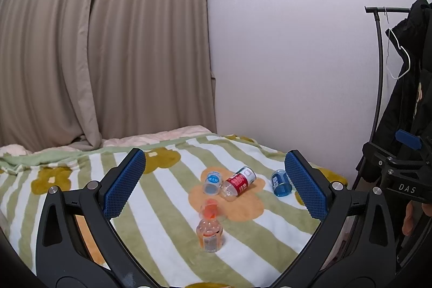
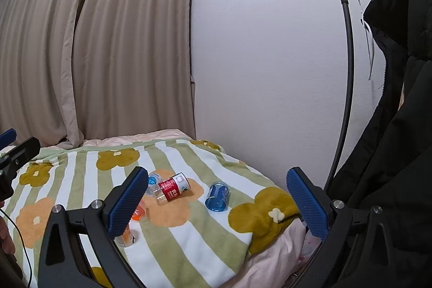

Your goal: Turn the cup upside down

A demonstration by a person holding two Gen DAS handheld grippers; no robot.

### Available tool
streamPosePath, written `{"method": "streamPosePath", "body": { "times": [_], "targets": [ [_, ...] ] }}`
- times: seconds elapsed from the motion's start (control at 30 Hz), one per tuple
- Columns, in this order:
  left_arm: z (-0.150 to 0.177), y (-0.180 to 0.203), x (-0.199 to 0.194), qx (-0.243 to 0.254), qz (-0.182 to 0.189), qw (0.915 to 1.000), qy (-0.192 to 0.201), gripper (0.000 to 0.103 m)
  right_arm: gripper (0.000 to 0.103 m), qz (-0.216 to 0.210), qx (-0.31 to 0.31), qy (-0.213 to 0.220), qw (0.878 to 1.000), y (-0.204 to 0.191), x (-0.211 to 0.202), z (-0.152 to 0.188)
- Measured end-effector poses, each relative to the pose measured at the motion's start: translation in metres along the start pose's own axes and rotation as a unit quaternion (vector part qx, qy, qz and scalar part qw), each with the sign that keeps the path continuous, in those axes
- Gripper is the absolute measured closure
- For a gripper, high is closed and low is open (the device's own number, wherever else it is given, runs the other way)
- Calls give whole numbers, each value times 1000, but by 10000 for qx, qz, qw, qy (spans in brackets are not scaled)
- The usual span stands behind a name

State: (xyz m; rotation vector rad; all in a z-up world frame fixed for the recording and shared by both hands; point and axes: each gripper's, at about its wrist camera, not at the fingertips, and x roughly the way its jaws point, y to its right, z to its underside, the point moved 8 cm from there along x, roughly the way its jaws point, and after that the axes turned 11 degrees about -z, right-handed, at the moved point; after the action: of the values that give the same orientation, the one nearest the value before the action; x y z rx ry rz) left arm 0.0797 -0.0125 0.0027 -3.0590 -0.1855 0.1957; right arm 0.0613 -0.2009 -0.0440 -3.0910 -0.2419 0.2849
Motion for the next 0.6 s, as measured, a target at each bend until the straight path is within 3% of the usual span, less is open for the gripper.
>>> {"method": "streamPosePath", "body": {
  "times": [0.6],
  "targets": [
    [-3, 4, 0, -58, 111, 9999, 21, 0, 1, 125, -13, 85, 9999, 1, -5, -4]
  ]
}}
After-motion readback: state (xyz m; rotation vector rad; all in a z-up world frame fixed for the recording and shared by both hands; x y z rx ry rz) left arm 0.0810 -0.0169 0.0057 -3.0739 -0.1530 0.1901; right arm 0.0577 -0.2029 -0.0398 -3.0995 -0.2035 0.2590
